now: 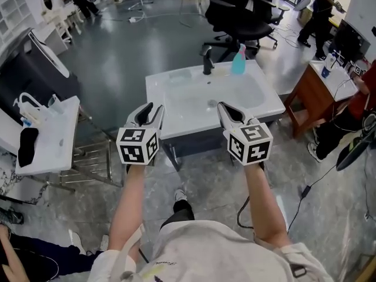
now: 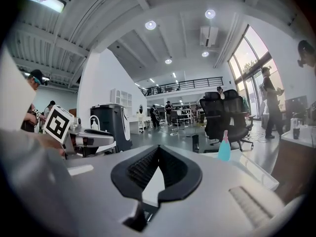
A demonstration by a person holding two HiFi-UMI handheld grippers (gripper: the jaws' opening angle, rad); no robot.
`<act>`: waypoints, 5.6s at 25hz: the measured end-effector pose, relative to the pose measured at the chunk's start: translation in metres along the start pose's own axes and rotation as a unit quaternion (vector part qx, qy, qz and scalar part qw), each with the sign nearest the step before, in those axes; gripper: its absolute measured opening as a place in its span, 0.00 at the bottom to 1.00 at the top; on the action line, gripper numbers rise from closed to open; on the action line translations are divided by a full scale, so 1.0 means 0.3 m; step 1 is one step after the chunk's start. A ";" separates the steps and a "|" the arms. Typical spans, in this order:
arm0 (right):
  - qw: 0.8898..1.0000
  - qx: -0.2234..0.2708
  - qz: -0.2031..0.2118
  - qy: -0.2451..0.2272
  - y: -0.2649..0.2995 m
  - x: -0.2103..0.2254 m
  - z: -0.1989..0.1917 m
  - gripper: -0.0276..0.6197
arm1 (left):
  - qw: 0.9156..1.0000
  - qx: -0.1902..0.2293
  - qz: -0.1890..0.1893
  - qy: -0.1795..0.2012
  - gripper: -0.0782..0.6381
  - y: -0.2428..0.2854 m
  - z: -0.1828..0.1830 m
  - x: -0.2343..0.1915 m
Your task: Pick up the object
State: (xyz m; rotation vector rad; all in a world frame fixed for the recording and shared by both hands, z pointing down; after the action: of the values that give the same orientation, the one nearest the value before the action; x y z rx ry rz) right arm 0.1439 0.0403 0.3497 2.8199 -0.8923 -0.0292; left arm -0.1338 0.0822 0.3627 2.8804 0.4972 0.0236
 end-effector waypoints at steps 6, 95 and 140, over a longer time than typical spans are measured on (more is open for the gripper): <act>1.000 -0.008 -0.016 0.001 0.203 -0.010 0.029 0.05 | 1.000 -0.003 -0.018 -0.002 0.32 0.136 0.008 -0.178; 1.000 0.005 0.003 0.011 1.161 0.511 0.225 0.05 | 0.999 -0.015 -0.022 0.028 0.41 1.053 0.219 -0.639; 0.997 -0.015 -0.071 0.018 1.020 0.453 0.145 0.05 | 0.897 -0.253 -0.304 0.198 0.41 1.300 -0.027 -0.498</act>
State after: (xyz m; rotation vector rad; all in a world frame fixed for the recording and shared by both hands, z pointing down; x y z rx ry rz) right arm 0.0779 -0.2904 0.3669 2.8407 -0.6775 -0.0096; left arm -0.1466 -0.3241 0.4581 2.1019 1.2360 0.5559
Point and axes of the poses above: the fingertips, and each gripper's own axes: y forward along the fingers, x to its right, z out of its top, the point moved 10 cm from there along -y, backward along the fingers, and after that the axes turned 7 degrees about -z, right-handed, at the moved point
